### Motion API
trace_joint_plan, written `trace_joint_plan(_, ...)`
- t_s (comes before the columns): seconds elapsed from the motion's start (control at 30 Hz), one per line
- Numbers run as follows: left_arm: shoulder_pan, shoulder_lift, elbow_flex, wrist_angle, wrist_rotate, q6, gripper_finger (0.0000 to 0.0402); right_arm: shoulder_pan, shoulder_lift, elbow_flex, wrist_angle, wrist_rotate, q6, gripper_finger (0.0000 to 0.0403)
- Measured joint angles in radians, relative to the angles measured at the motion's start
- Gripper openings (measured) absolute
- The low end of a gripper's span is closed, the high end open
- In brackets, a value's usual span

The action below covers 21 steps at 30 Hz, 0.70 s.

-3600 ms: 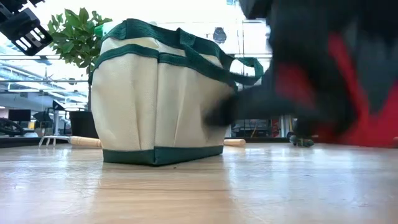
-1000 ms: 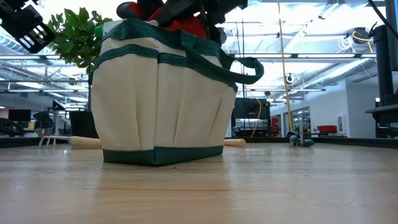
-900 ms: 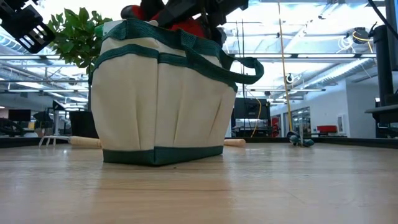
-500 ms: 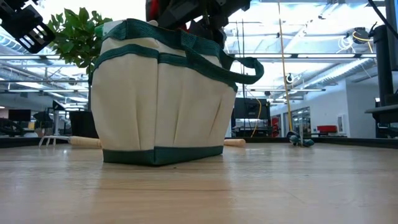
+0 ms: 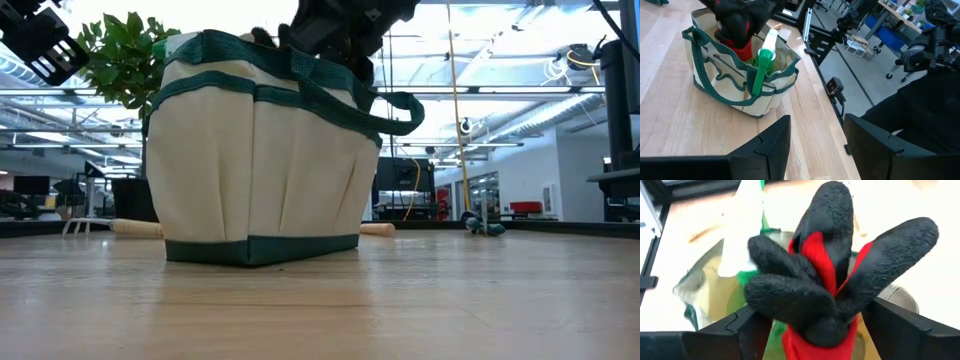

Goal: Pick & Place Garden tools in Gardening bag
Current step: Put the gloves into the gardening bag, then put the shear scissors into the gardening bag

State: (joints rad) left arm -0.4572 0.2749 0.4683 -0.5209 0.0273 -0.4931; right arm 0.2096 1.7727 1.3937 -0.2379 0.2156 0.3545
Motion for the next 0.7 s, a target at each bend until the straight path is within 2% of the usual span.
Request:
trace_joint_plan(0.2,0.0,0.0,0.0,0.0,0.001,0.002,0.0189,0.0,-0.032,0.001,-0.059,-0.046,0.0,0.0304)
trace_joint_plan(0.4,0.0,0.0,0.0,0.0,0.0,0.013,0.0189,-0.001,-0.115,-0.001,-0.108,-0.022,-0.008,0.0299)
trace_joint_plan(0.5,0.0,0.0,0.0,0.0,0.0,0.016,0.0189,-0.007,-0.163,0.001,-0.116,0.049,-0.024,0.0292)
trace_joint_plan(0.7,0.0,0.0,0.0,0.001,-0.002,0.017,0.0189,-0.035,-0.278,0.0,-0.319,0.299,-0.008,0.0276)
